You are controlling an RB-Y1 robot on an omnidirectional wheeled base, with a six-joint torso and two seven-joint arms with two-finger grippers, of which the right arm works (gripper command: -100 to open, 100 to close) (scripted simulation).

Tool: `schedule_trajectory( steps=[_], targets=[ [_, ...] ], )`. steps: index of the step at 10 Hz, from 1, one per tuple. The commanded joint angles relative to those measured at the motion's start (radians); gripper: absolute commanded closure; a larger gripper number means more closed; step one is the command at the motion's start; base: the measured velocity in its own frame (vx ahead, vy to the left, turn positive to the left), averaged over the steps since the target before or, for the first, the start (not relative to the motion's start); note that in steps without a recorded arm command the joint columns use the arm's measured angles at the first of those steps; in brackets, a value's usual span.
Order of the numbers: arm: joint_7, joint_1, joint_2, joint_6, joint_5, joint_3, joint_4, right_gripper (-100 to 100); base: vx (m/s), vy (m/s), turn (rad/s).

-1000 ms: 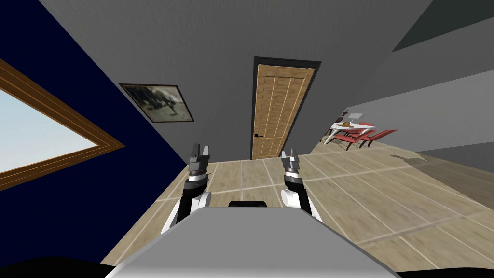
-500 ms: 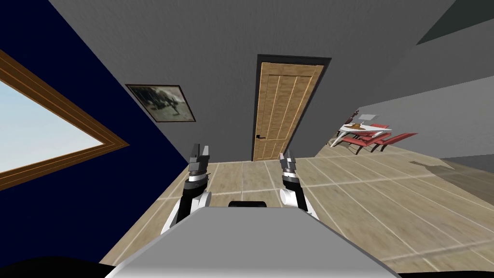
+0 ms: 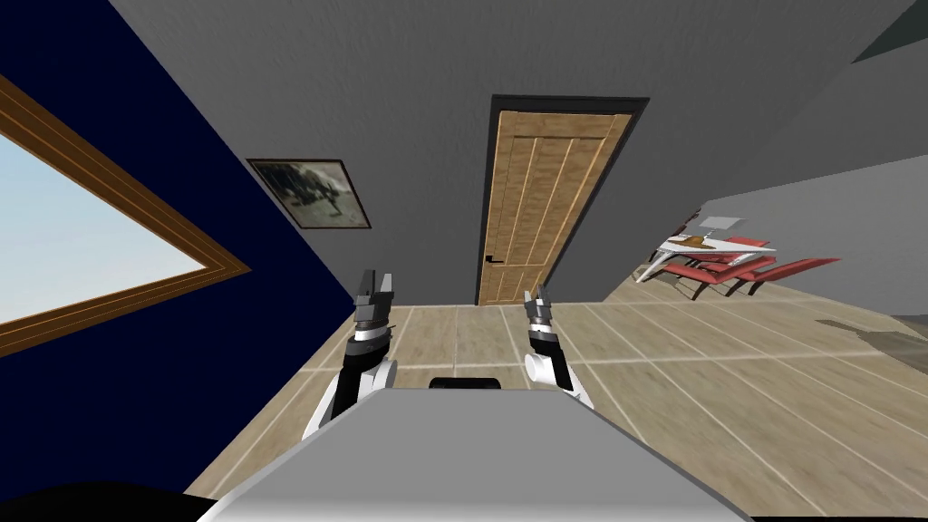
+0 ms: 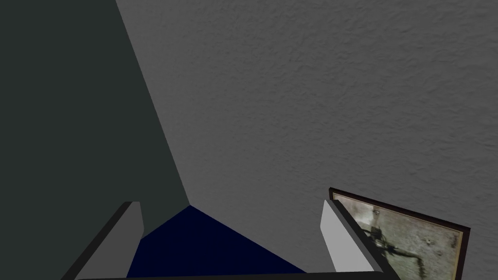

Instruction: Pull the door open

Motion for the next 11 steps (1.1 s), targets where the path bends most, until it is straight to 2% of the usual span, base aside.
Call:
schedule_trajectory(
  steps=[1,11],
  targets=[
    [0.010,-0.015,-0.001,-0.007,-0.008,0.001,0.041,-100,0.097,-0.025,0.092],
    [0.048,-0.129,-0.030,-0.062,-0.068,-0.015,0.335,-100,0.093,-0.035,0.093]
  ],
)
